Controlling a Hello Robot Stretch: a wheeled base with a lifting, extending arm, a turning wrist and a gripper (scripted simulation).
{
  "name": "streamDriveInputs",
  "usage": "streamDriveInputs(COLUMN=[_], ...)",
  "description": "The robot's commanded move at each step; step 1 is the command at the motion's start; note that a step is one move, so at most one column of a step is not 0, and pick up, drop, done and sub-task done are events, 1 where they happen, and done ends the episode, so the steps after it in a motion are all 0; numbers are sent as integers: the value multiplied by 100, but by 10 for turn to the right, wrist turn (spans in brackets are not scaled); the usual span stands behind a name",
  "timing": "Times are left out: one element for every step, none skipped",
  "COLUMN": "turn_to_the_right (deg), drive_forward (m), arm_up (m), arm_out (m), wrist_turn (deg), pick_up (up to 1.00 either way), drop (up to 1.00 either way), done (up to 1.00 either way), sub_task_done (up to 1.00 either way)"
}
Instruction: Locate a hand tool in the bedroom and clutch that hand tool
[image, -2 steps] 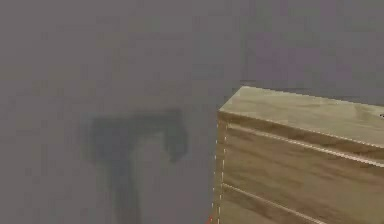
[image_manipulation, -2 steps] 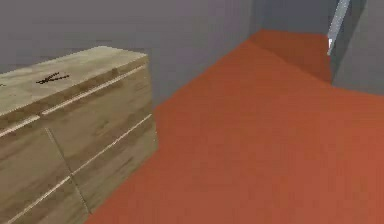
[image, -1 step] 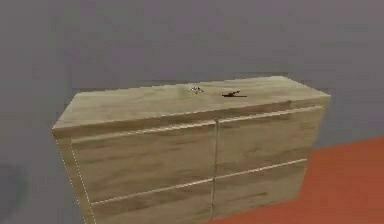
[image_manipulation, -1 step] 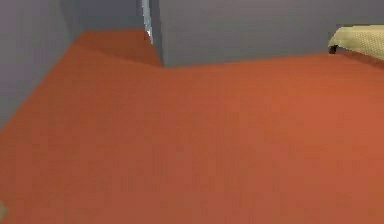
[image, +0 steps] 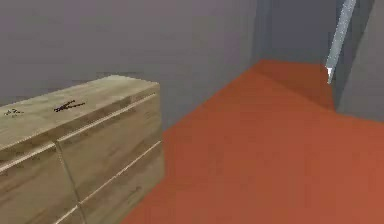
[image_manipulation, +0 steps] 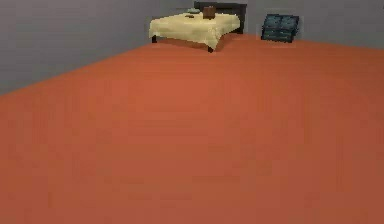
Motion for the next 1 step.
streamDriveInputs(turn_to_the_right=[270], drive_forward=[0], arm_up=[0], arm_out=[0], wrist_turn=[0], pick_up=[0], drop=[0], done=[0], sub_task_done=[0])
